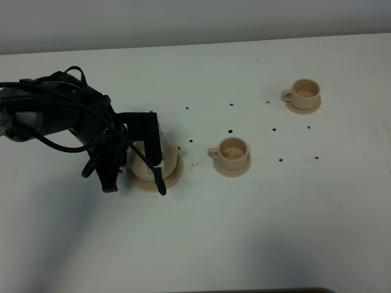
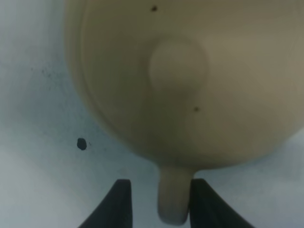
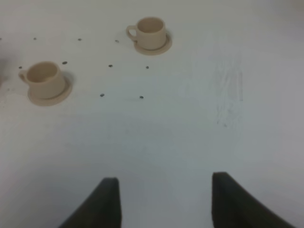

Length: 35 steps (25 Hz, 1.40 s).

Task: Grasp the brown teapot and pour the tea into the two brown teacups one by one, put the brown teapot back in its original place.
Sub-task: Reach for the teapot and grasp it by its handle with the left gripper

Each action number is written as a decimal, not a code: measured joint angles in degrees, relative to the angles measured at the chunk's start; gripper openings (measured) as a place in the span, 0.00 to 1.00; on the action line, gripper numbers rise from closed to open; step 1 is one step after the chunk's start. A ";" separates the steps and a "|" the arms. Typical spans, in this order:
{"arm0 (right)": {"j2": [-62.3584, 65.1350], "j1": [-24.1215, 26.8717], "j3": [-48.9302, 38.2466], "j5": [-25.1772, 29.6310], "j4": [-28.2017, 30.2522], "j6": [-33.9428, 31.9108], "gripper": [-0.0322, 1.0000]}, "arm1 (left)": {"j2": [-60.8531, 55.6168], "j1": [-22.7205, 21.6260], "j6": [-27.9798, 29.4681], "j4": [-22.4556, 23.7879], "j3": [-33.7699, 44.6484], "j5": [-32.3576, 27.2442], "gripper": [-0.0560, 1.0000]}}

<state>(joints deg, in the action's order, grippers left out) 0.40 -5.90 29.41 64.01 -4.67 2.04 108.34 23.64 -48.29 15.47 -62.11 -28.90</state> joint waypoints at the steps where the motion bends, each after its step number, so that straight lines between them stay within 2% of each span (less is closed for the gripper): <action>1: 0.00 0.00 0.00 0.00 0.00 0.00 0.44 | 0.27 0.00 0.00 -0.06 0.00 0.24 0.36; 14: 0.00 0.00 0.00 0.00 0.00 0.00 0.44 | 1.34 0.41 -2.26 -1.22 0.00 2.02 0.36; 25: 0.00 0.00 0.00 0.00 0.00 0.00 0.44 | 1.34 0.45 -2.71 -1.39 0.00 2.17 0.26; 35: 0.00 0.00 0.00 0.00 0.00 0.00 0.44 | 1.34 0.45 -2.75 -1.50 0.00 2.26 0.24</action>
<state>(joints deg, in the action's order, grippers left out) 0.40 -5.90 29.41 64.01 -4.67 2.04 109.68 24.10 -51.04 13.97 -62.11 -26.64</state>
